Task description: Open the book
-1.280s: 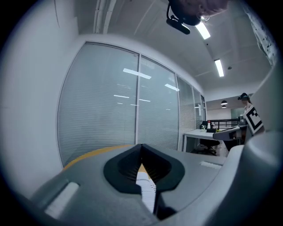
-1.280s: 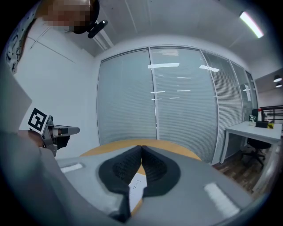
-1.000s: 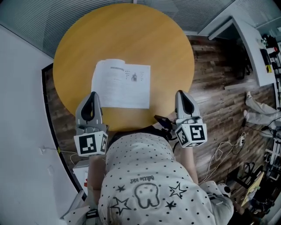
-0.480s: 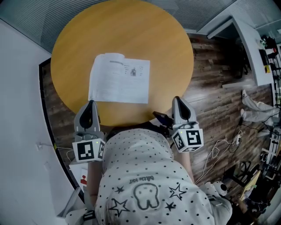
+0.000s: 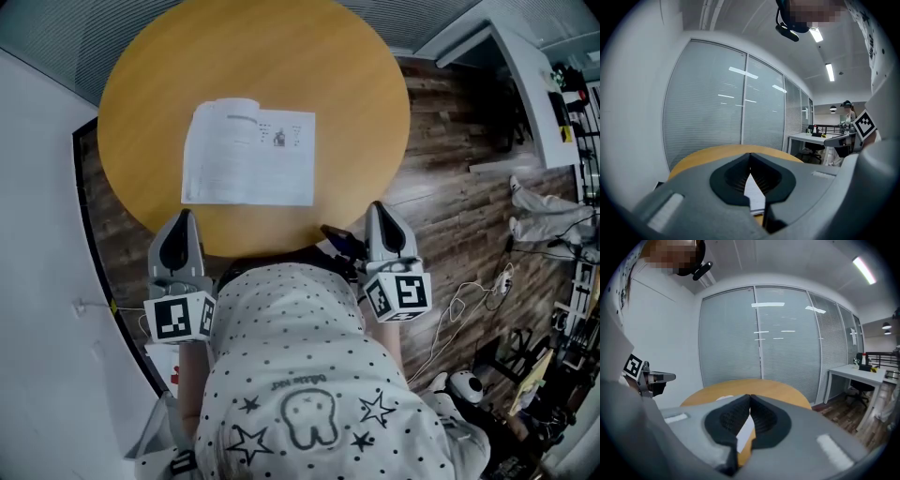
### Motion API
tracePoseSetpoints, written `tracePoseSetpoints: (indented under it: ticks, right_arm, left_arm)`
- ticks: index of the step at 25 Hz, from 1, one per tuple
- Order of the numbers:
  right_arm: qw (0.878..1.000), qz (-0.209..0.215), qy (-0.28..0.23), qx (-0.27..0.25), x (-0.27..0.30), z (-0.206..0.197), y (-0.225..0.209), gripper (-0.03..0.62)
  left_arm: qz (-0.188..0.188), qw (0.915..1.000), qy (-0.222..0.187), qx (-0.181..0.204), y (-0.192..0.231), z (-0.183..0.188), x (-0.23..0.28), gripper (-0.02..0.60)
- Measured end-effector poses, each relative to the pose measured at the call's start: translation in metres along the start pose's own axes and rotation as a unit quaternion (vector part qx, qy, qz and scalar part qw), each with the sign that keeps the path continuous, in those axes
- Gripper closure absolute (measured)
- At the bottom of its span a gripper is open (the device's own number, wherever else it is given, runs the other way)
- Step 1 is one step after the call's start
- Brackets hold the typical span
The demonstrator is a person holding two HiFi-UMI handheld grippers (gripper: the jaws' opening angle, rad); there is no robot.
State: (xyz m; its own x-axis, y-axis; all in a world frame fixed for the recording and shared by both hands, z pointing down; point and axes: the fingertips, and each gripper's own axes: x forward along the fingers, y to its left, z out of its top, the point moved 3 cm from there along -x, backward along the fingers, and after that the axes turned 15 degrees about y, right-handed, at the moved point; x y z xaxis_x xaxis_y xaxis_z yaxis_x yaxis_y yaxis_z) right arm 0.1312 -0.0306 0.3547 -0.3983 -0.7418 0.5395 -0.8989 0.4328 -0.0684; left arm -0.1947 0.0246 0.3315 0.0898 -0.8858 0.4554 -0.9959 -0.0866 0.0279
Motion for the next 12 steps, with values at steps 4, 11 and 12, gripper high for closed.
tracePoseSetpoints:
  ticks: [4,11,12]
  right_arm:
    - [1.000,-0.013,-0.004,0.000,0.008,-0.003,0.007,0.590]
    - [1.000,-0.010,0.001,-0.001,0.014,-0.003,0.006,0.591]
    - [1.000,-0.009,0.001,-0.003,0.016,-0.003,0.006,0.591]
  left_arm:
    - [0.001,1.0000,-0.007,0.007,0.017,0.001,0.003,0.571]
    - [0.001,0.9998,-0.014,0.014,0.018,0.009,0.004,0.571]
    - [-0.001,0.9998,-0.014,0.015,0.017,0.008,0.005,0.571]
